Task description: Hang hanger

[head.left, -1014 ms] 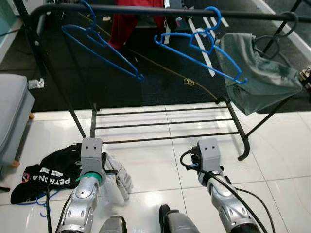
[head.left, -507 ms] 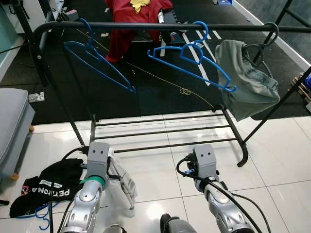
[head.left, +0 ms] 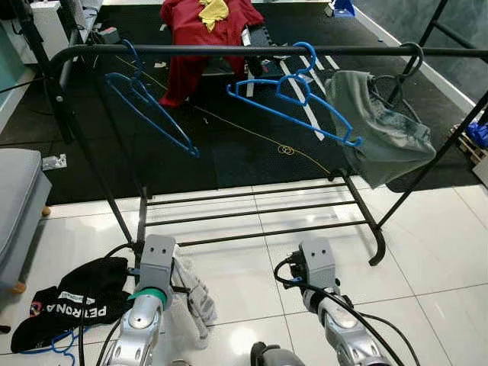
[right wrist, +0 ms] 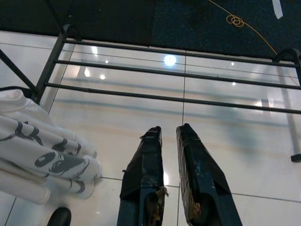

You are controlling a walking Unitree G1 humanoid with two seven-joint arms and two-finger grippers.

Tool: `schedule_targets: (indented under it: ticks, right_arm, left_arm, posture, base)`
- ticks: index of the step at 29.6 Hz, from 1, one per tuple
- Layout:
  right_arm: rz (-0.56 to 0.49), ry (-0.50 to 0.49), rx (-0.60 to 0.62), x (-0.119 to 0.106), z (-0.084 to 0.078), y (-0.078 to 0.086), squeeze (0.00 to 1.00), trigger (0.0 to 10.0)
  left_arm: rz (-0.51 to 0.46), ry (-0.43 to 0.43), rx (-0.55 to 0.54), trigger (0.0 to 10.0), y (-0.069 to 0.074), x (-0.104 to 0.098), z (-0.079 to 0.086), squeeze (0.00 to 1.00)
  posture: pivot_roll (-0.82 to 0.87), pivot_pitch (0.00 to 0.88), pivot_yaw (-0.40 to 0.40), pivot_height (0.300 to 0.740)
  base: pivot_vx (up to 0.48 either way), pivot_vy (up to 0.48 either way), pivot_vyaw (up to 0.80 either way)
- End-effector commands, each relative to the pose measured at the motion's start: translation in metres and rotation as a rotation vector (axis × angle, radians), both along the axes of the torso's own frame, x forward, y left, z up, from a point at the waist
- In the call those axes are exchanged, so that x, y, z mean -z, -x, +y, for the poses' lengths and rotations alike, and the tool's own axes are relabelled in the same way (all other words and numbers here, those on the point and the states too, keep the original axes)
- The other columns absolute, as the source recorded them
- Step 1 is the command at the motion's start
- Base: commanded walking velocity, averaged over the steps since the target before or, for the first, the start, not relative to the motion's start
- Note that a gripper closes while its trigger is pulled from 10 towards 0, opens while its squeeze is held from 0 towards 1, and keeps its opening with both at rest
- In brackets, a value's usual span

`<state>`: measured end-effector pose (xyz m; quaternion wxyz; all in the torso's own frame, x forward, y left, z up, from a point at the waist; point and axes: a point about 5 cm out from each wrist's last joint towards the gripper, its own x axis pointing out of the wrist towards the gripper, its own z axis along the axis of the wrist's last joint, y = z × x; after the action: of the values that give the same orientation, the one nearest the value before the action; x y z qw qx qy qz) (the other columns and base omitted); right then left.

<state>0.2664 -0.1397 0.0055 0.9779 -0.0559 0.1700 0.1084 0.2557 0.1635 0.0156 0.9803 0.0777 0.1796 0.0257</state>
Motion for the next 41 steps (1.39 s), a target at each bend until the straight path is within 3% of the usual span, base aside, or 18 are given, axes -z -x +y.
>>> schedule_targets:
  ticks: [1, 6, 13, 33, 38, 41]
  right_arm:
    - [0.015, 0.001, 0.003, 0.004, 0.000, 0.002, 0.00, 10.0]
    - [0.026, -0.007, 0.020, 0.007, -0.002, 0.003, 0.00, 10.0]
    - [0.045, 0.002, 0.024, 0.010, -0.002, 0.004, 0.00, 10.0]
    - [0.014, -0.055, 0.047, 0.005, 0.003, -0.005, 0.00, 10.0]
    - [0.003, -0.057, 0.051, 0.003, 0.004, -0.006, 0.00, 10.0]
    - [0.005, -0.061, 0.065, 0.003, 0.003, -0.006, 0.00, 10.0]
  left_arm:
    - [0.001, -0.002, -0.001, 10.0, 0.001, 0.003, -0.001, 0.00]
    - [0.022, 0.040, -0.032, 10.0, 0.002, 0.008, -0.001, 0.00]
    - [0.033, 0.020, -0.051, 10.0, -0.001, 0.013, 0.001, 0.00]
    - [-0.029, -0.035, 0.036, 10.0, -0.012, -0.002, -0.003, 0.00]
    - [-0.036, -0.020, 0.038, 10.0, -0.013, -0.002, -0.005, 0.00]
    - [-0.034, 0.034, 0.006, 10.0, -0.012, -0.002, -0.008, 0.00]
  posture:
    - [-0.02, 0.000, 0.015, 0.740]
    - [-0.01, 0.000, 0.009, 0.740]
    - [0.01, 0.000, -0.003, 0.740]
    - [0.04, 0.000, 0.013, 0.740]
    - [0.02, 0.007, 0.016, 0.740]
    - [0.01, 0.033, 0.006, 0.740]
  base:
    - [0.000, 0.000, 0.00]
    - [0.000, 0.000, 0.00]
    - [0.000, 0.000, 0.00]
    - [0.000, 0.000, 0.00]
    - [0.000, 0.000, 0.00]
    - [0.000, 0.000, 0.00]
